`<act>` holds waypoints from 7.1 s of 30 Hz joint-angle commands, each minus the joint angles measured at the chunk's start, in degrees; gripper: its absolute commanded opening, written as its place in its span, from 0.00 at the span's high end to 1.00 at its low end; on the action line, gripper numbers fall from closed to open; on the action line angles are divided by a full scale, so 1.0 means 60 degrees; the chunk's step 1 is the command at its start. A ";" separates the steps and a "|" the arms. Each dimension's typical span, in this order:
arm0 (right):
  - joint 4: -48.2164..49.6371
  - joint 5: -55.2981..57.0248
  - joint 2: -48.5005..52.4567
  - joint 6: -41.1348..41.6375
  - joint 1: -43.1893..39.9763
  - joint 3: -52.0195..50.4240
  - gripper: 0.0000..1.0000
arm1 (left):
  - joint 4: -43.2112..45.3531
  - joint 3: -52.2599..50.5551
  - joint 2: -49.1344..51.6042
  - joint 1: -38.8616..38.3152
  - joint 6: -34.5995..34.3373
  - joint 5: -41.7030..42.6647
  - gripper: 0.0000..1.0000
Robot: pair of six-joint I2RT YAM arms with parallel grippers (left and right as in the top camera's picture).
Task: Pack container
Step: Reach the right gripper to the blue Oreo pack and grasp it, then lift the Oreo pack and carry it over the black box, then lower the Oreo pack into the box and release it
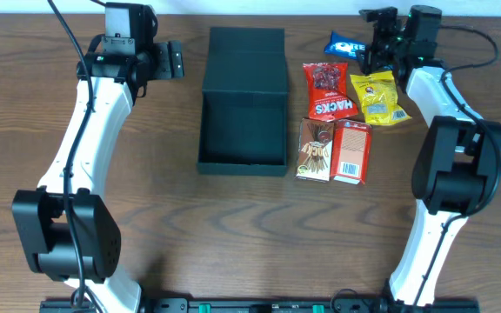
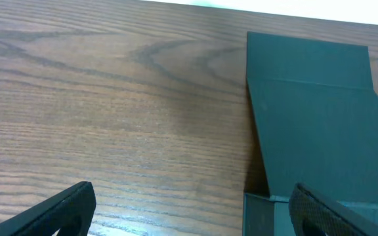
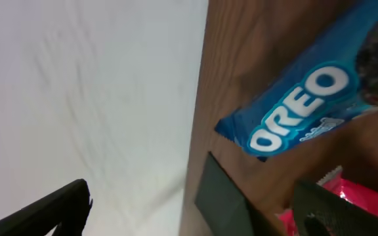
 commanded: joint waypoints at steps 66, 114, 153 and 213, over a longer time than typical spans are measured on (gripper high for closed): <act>-0.4666 -0.0259 0.2816 0.0998 -0.0962 0.3450 0.59 | -0.0248 0.0011 0.0015 0.0015 0.0058 -0.0076 0.05; -1.5810 -0.0812 0.2794 -0.3577 0.5235 1.0819 0.63 | -0.1967 0.0022 -0.1239 0.2583 -0.0306 -0.0069 0.05; -1.5431 0.0965 0.2798 0.1963 0.5479 0.7981 0.72 | -0.2368 0.0022 -0.1239 0.2718 -0.0310 0.0186 0.05; -1.1759 0.5319 0.2918 -1.1978 0.5992 0.6339 0.98 | -0.2273 0.0022 -0.1239 0.2703 -0.0729 0.0900 0.05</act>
